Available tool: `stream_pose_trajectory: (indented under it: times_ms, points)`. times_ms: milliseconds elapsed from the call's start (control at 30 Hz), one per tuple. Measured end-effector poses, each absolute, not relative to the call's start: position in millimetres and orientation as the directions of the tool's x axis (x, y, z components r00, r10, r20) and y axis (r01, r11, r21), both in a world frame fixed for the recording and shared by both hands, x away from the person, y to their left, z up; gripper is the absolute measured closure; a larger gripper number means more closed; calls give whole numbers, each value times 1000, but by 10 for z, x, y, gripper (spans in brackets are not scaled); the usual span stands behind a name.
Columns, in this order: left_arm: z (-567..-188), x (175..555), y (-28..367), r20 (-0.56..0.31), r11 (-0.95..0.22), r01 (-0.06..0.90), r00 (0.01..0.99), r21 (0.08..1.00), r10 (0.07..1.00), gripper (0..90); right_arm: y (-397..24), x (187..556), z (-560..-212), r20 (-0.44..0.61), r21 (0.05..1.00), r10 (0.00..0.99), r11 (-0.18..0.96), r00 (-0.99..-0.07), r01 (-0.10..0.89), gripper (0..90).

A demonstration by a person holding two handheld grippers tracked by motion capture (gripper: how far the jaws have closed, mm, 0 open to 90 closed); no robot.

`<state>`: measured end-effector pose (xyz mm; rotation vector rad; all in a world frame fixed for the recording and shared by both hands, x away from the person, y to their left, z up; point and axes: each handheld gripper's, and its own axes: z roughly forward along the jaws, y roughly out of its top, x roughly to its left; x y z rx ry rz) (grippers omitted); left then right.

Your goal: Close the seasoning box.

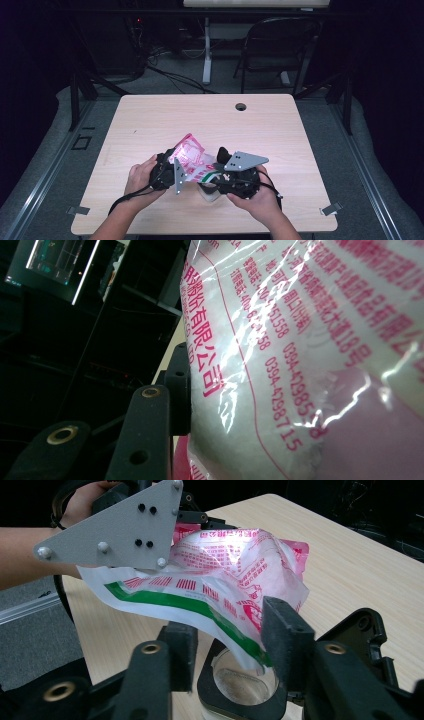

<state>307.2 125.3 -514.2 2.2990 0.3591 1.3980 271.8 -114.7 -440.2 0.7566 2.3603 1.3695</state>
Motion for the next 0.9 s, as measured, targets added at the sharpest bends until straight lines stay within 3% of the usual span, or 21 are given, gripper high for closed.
stream_pose_trajectory:
  times_ms: [567,900]
  points:
    - [-5154,3035,1232,797,-883,-19,440,468,413,623,-1208,2777,-4458,132,864,579,331,-805,380,884]
    - [-5158,3012,1247,807,-885,-25,422,465,412,625,-1230,2827,-4521,185,858,590,292,-786,422,900]
